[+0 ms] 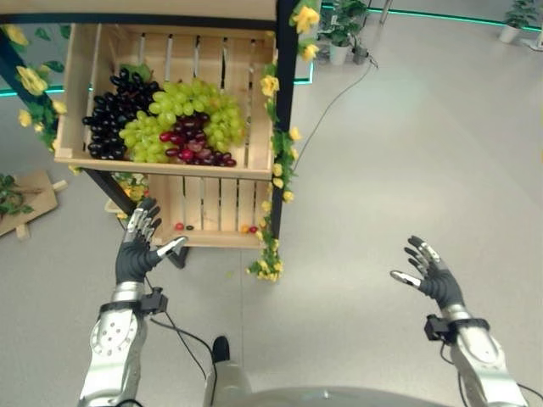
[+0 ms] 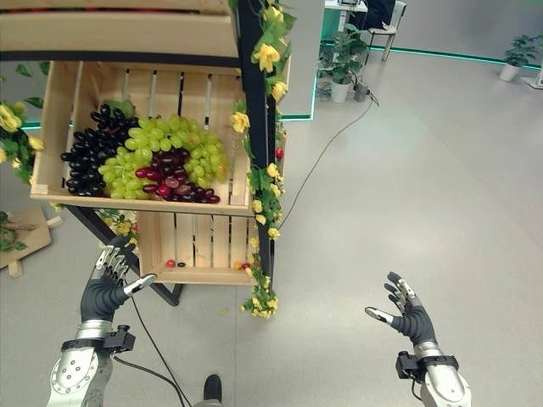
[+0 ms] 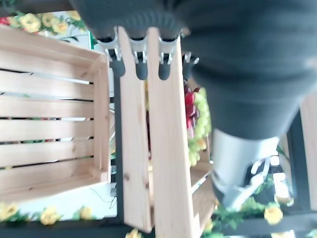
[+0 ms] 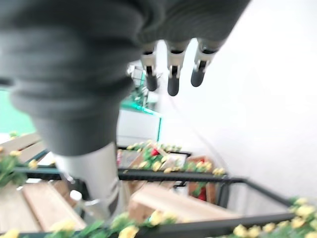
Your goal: Pick up the fruits from the basket on one side to the basket on the other side
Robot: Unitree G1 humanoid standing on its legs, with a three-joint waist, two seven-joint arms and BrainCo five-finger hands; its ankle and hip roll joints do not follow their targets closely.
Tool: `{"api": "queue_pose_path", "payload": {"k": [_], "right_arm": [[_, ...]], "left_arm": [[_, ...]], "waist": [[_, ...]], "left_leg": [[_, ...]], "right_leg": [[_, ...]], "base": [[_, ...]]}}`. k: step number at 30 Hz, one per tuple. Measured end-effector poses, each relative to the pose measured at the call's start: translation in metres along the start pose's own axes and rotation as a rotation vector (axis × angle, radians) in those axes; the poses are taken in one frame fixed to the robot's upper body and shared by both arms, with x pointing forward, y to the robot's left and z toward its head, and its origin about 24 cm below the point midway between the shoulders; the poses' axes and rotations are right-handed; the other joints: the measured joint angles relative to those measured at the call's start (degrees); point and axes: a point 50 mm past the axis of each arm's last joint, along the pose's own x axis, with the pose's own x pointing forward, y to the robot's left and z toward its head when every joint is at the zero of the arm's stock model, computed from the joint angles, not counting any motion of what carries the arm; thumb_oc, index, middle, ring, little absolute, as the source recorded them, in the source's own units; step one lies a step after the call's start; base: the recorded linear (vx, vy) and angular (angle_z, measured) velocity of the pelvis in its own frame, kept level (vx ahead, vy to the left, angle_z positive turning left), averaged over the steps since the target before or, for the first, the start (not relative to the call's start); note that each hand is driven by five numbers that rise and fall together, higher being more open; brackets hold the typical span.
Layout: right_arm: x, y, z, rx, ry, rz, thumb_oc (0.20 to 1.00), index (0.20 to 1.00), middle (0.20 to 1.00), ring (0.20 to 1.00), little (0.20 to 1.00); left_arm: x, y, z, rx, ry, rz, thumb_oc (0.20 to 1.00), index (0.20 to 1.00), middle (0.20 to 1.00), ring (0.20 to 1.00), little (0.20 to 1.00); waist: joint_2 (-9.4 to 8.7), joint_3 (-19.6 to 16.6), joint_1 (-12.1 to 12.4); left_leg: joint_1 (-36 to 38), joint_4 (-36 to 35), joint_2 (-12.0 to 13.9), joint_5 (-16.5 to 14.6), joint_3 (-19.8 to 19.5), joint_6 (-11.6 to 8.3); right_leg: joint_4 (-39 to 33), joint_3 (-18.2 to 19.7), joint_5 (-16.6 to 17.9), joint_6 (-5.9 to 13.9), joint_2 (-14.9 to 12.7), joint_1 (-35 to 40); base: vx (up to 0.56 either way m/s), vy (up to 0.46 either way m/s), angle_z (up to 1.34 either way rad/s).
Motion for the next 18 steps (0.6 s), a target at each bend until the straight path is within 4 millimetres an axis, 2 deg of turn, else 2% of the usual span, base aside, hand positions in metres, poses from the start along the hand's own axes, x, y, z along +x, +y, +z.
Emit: {"api": "queue_pose_path", "payload": {"k": [2, 3, 4, 5, 6, 7, 8, 9, 10, 11, 13, 14, 16, 17, 18], "right_arm": [[-0.002, -0.008, 0.001, -0.033, 0.006, -0.004, 1.0, 1.0, 1.0, 1.0, 1.0], [-0.001, -0.009, 0.003, -0.036, -0.003, -0.005, 1.0, 1.0, 1.0, 1.0, 1.0], [-0.001, -0.013, 0.005, -0.044, -0.011, -0.018, 1.0, 1.0, 1.0, 1.0, 1.0], [-0.001, -0.015, 0.006, -0.047, -0.013, -0.023, 1.0, 1.0, 1.0, 1.0, 1.0], [0.001, -0.014, 0.007, -0.04, -0.019, -0.03, 1.0, 1.0, 1.0, 1.0, 1.0], [0.005, -0.011, 0.01, -0.026, -0.039, -0.031, 1.0, 1.0, 1.0, 1.0, 1.0], [0.006, -0.009, 0.01, -0.019, -0.041, -0.028, 1.0, 1.0, 1.0, 1.0, 1.0], [0.006, -0.008, 0.01, -0.015, -0.041, -0.028, 1.0, 1.0, 1.0, 1.0, 1.0], [0.009, -0.007, 0.015, -0.01, -0.071, -0.026, 1.0, 1.0, 1.0, 1.0, 1.0], [0.009, -0.008, 0.016, -0.008, -0.072, -0.031, 1.0, 1.0, 1.0, 1.0, 1.0], [0.01, -0.001, 0.012, 0.026, -0.067, -0.032, 1.0, 1.0, 1.0, 1.0, 1.0], [0.01, 0.003, 0.009, 0.046, -0.061, -0.036, 1.0, 1.0, 1.0, 1.0, 1.0], [0.009, 0.002, 0.008, 0.049, -0.056, -0.038, 1.0, 1.0, 1.0, 1.0, 1.0], [0.009, 0.0, 0.009, 0.05, -0.058, -0.042, 1.0, 1.0, 1.0, 1.0, 1.0], [0.009, 0.0, 0.007, 0.061, -0.051, -0.048, 1.0, 1.0, 1.0, 1.0, 1.0]], "left_arm": [[0.002, -0.003, -0.004, -0.003, 0.014, -0.002, 1.0, 1.0, 1.0, 1.0, 1.0], [-0.003, -0.003, -0.008, -0.005, 0.032, 0.004, 1.0, 1.0, 1.0, 1.0, 1.0], [-0.004, -0.007, -0.011, -0.019, 0.046, -0.002, 1.0, 1.0, 1.0, 1.0, 1.0], [-0.002, -0.009, -0.011, -0.022, 0.043, -0.01, 1.0, 1.0, 1.0, 1.0, 1.0], [-0.004, -0.009, -0.012, -0.02, 0.049, -0.011, 1.0, 1.0, 1.0, 1.0, 1.0], [-0.004, -0.007, -0.013, -0.017, 0.053, -0.007, 1.0, 1.0, 1.0, 1.0, 1.0], [-0.007, -0.006, -0.015, -0.014, 0.067, -0.003, 1.0, 1.0, 1.0, 1.0, 1.0], [-0.009, -0.005, -0.016, -0.01, 0.078, -0.001, 1.0, 1.0, 1.0, 1.0, 1.0], [-0.01, -0.004, -0.015, -0.01, 0.072, -0.005, 1.0, 1.0, 1.0, 1.0, 1.0], [-0.006, -0.006, -0.012, -0.015, 0.053, -0.014, 1.0, 1.0, 1.0, 1.0, 1.0], [-0.002, -0.006, -0.008, -0.015, 0.033, -0.017, 1.0, 1.0, 1.0, 1.0, 1.0], [-0.002, -0.006, -0.008, -0.014, 0.035, -0.021, 1.0, 1.0, 1.0, 1.0, 1.0], [-0.002, -0.008, -0.008, -0.018, 0.035, -0.029, 1.0, 1.0, 1.0, 1.0, 1.0], [-0.002, -0.008, -0.008, -0.013, 0.035, -0.034, 1.0, 1.0, 1.0, 1.0, 1.0], [0.002, -0.007, -0.006, -0.009, 0.025, -0.039, 1.0, 1.0, 1.0, 1.0, 1.0]], "waist": [[1.52, 1.79, -1.19], [2.26, 2.66, -0.76], [3.54, 4.01, -1.54], [3.73, 4.97, -1.69], [3.4, 6.16, -1.84], [2.57, 6.42, -1.64], [1.06, 6.36, -0.47], [-0.36, 6.18, 0.29], [-1.27, 5.46, 0.21], [-1.6, 5.69, -1.1], [-1.52, 5.8, -1.31], [-1.71, 5.48, -1.67], [-1.33, 4.83, -2.72], [0.41, 3.78, -3.18], [0.19, 3.76, -3.17]], "left_leg": [[1.15, -2.03, 0.31, 2.34, -1.38, -0.08], [1.4, -2.19, 0.22, 3.36, -1.35, 0.27], [1.42, -2.43, 0.01, 5.26, -1.03, 0.94], [1.43, -2.5, 0.16, 6.44, -0.99, 1.06], [0.49, -3.08, -0.15, 10.79, -2.65, -0.59], [-0.17, -2.97, -0.9, 12.33, -3.58, -0.17], [0.57, -0.58, -3.01, 9.98, -2.96, -0.88], [1.1, 4.77, -4.97, 4.33, -2.94, 0.24], [2.72, 8.54, -8.81, -1.26, -2.37, 1.99], [2.59, 8.37, -9.44, -2.02, -3.05, 1.68], [3.96, 6.13, -9.42, -1.84, -5.64, 1.9], [4.62, 4.96, -10.17, -1.92, -8.38, 1.83], [6.14, 3.06, -10.51, -3.79, -9.69, 1.65], [7.2, 0.02, -10.04, -6.59, -9.48, 3.42], [7.9, -1.22, -10.51, -5.86, -9.14, 3.87]], "right_leg": [[0.62, -2.04, -0.74, -0.76, 0.53, 1.58], [0.54, -2.73, -0.69, -0.88, 1.64, 2.73], [0.93, -4.38, -1.12, -1.42, 2.41, 3.99], [1.75, -4.55, -1.78, -2.04, 1.85, 4.02], [4.68, -5.54, -1.78, -3.36, 2.04, 2.38], [5.36, -6.35, -2.56, -3.86, 0.8, 1.7], [5.51, -6.15, -1.82, -4.94, -1.17, 0.66], [5.47, -5.94, -1.0, -4.33, -3.24, -0.17], [4.65, -6.24, 0.29, -2.84, -4.26, -0.96], [4.01, -6.79, 0.7, -2.48, -4.56, -1.04], [3.48, -6.4, 0.92, -2.48, -4.09, -0.83], [2.57, -6.56, 1.07, -2.44, -3.95, 0.1], [2.44, -6.4, 1.24, -1.91, -3.98, 0.53], [2.15, -6.79, 1.56, -0.99, -2.91, 0.68], [2.22, -6.24, 1.54, -0.73, -3.33, 0.68]], "base": [[-0.22, -0.239, 0.67], [-0.28, -0.198, 0.84], [-0.34, -0.139, 0.73], [-0.35, -0.135, 0.81], [-0.35, -0.133, 0.52], [-0.2, -0.06, 0.33], [-0.29, -0.126, -0.09], [-0.18, -0.076, -0.22], [-0.14, -0.068, 0.09], [-0.01, -0.004, 0.34], [0.04, 0.015, 0.18], [0.04, 0.055, 0.11], [0.01, 0.058, 0.16], [-0.03, 0.077, 0.15], [-0.04, 0.121, 0.15]]}}
